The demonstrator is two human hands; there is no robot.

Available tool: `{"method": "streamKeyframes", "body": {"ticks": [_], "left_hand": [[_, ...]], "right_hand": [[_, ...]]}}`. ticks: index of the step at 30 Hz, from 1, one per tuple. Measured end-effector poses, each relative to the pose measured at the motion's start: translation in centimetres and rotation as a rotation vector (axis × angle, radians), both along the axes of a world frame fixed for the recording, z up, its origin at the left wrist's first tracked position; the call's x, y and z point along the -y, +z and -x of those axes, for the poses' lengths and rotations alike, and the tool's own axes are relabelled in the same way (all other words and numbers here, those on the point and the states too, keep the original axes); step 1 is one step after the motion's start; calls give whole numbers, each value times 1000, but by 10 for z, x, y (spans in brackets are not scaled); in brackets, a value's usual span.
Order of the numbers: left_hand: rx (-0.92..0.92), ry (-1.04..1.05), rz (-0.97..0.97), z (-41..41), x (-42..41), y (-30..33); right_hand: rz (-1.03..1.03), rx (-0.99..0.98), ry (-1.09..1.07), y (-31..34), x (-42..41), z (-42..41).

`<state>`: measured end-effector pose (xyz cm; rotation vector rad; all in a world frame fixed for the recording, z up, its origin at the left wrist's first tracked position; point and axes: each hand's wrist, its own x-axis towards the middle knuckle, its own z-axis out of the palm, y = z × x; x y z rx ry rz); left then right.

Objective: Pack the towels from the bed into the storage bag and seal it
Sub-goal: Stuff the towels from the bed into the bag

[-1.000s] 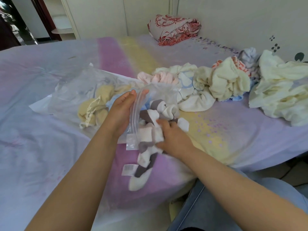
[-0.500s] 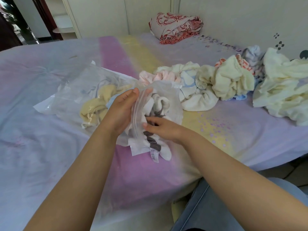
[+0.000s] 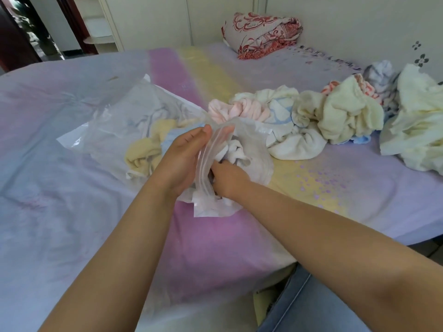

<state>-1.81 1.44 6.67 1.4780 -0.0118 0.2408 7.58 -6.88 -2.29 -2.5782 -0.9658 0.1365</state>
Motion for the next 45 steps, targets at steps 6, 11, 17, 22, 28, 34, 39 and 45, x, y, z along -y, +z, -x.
{"method": "streamKeyframes", "body": {"ticks": [6,11,17,22,28,34,39,45], "left_hand": [[9,137,11,3,-20,2],[10,91,110,0,-38,-7],[-7,123,114,-3,-32,-8],[7,111,109,-3,-37,-1],[-4,379,-248,-15,-21,-15],[39,513,-50,-25,-24,-23],[89,489,153,-26,-26,-31],[38,489,171,-30,-23,-32]], "right_hand": [[-358,-529,110,17,-30,7],[-778,-179,39,-7,35,67],[-418,254,73,-27,28,95],[-599,-364,224,-15,50,84],[-174,-267,546,-8,68,82],[-943,-171,-82,16,95,25],[-691,-61,-414,19,95,-77],[-23,58,-641,-26,118,-108]]}}
